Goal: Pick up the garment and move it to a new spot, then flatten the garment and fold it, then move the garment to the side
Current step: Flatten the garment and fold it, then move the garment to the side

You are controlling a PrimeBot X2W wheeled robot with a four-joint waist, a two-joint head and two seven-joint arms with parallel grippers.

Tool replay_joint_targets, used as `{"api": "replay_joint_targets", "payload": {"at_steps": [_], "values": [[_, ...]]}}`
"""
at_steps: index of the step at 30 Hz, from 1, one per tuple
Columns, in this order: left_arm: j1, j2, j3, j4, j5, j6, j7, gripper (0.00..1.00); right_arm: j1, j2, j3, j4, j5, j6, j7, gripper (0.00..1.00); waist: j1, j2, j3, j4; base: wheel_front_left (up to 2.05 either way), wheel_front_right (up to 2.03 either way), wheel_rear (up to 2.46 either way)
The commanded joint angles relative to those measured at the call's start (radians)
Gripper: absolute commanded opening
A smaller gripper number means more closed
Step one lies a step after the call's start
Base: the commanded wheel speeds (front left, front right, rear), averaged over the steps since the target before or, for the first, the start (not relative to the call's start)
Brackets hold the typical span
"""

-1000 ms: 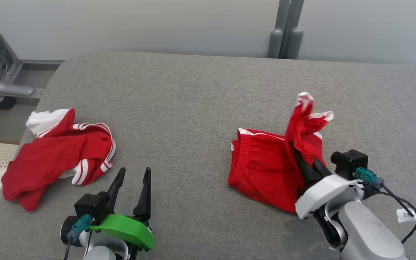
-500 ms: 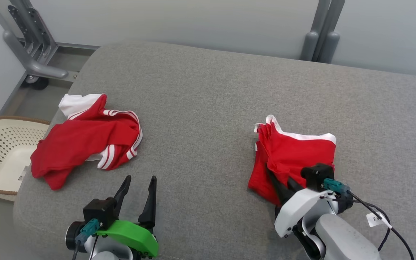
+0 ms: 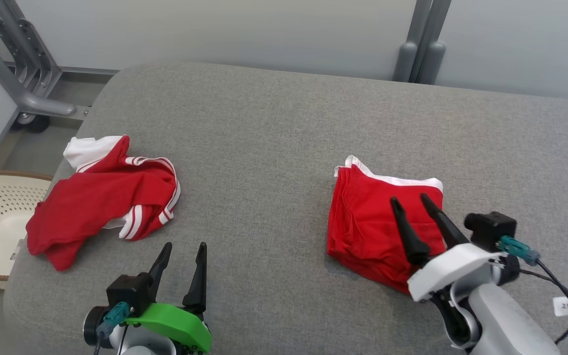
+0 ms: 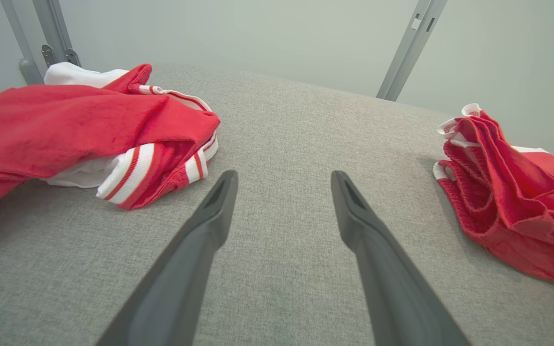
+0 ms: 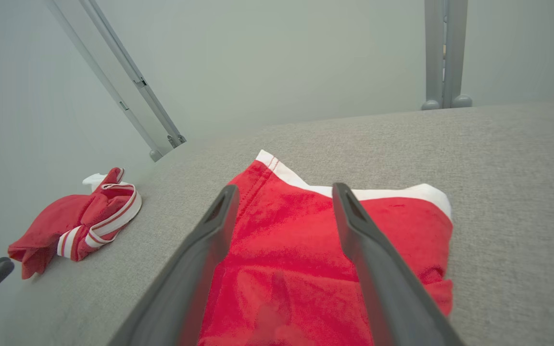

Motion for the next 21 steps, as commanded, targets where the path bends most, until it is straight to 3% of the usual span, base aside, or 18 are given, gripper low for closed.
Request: {"api": "replay_joint_targets", "payload": {"at_steps": [1,9,21], "values": [[0.011,0.001,0.000,-0.006,0.007,0.002,-0.001,1.00,0.035,-0.010,-0.040,0.001,0.003,-0.001,0.000,1.00,0.0000,0.0000,0.000,-0.005,0.00,0.00,0.00],[-0.002,0.000,-0.021,-0.014,0.007,0.002,-0.001,1.00,0.050,-0.017,-0.202,0.118,-0.009,-0.001,0.000,1.00,0.0000,0.0000,0.016,0.011,0.00,0.00,0.00],[-0.009,-0.001,-0.039,-0.025,0.022,0.002,-0.001,1.00,-0.028,-0.002,-0.197,0.361,0.015,-0.001,0.000,1.00,0.0000,0.0000,0.037,0.067,0.00,0.00,0.00]]}}
